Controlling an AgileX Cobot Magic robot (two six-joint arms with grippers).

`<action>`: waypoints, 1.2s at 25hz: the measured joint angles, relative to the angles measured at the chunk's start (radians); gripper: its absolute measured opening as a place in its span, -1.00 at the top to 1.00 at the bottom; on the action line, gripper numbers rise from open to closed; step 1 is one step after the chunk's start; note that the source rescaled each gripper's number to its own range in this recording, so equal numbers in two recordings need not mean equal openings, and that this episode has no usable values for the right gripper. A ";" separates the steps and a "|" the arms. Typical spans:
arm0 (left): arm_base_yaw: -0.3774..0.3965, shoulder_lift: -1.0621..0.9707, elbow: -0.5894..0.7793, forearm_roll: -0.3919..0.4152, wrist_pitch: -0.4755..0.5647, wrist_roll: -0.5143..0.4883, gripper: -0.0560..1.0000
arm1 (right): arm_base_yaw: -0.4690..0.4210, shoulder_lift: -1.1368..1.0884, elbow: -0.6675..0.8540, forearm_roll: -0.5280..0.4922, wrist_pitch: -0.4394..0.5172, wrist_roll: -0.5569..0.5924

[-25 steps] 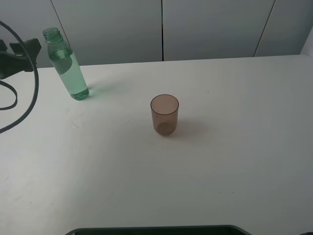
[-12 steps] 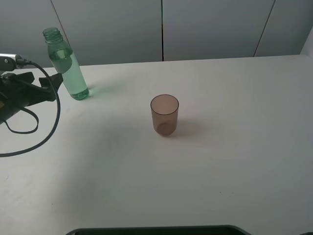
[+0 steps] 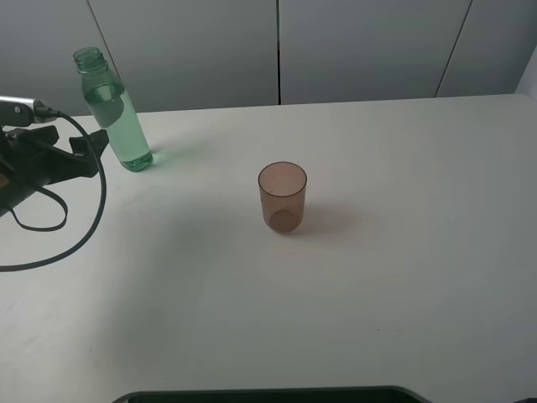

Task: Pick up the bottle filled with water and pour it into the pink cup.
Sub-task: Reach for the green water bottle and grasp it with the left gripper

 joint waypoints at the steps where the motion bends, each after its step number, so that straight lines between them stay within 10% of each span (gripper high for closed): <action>1: 0.000 0.000 0.000 -0.008 0.000 0.000 -1.00 | 0.000 0.000 0.000 0.000 0.000 0.000; 30: 0.000 0.155 -0.278 0.009 0.128 -0.001 -1.00 | 0.000 0.000 0.000 0.000 0.000 0.000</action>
